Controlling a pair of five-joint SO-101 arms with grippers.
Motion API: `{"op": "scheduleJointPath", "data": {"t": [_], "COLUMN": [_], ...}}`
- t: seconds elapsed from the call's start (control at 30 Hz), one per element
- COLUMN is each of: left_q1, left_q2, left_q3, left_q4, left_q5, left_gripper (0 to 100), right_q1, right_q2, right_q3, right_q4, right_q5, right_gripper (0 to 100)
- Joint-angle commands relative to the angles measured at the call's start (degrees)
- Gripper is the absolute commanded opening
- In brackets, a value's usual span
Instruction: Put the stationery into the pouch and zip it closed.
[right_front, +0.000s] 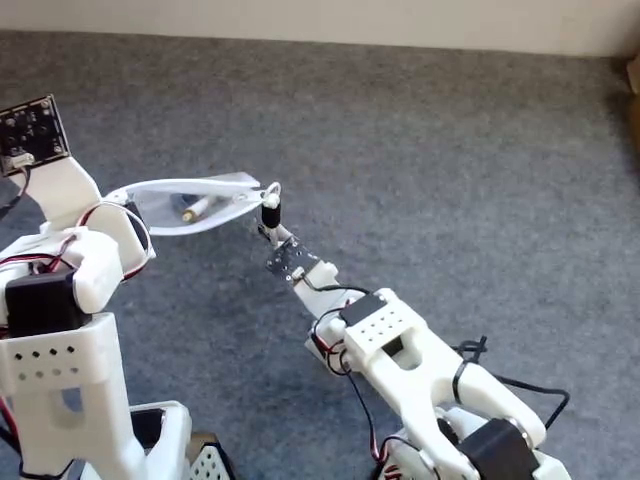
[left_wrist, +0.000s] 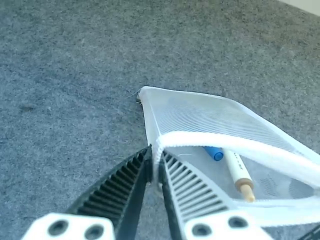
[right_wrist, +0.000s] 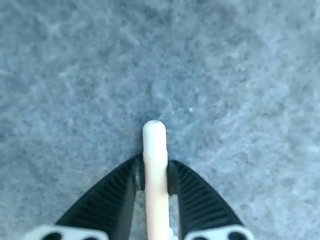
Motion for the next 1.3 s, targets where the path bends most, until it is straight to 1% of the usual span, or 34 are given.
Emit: {"op": "scheduleJointPath", "data": {"t": [0.0, 0.2, 0.27, 0.43, 0.67, 0.83, 1.07, 1.27], "left_q1": [-0.92, -0.92, -0.92, -0.92, -0.92, -0.92, -0.92, -0.92], "left_q2": [-0.13, -0.13, -0.13, -0.13, -0.13, -0.13, -0.13, -0.13], "left_q3": [-0.31, -0.31, -0.31, -0.31, -0.31, -0.31, -0.31, -0.31], "left_q4": [-1.32, -1.32, -1.32, -1.32, -1.23, -1.05, -1.05, -1.05], "left_q5": [-0.53, -0.53, -0.53, -0.53, -0.53, -0.53, -0.53, -0.53], "left_gripper": [1, 1, 1, 1, 1, 1, 1, 1], "right_q1": [0.04, -0.04, -0.04, 0.04, 0.04, 0.04, 0.04, -0.04], "right_q2": [-6.20, -18.24, -21.58, -30.37, -42.24, -49.27, -54.55, -55.16], "right_q3": [0.57, 4.70, 5.58, 5.49, 5.05, 4.97, 5.58, 5.14], "right_q4": [-0.48, 2.07, 2.07, 2.15, 2.07, 1.54, -9.36, -9.71], "right_q5": [0.26, 0.09, -3.08, -14.59, -22.33, -24.09, -24.79, -24.79], "right_gripper": [0.8, 0.8, 0.8, 0.8, 0.8, 1.2, 1.2, 1.2]}}
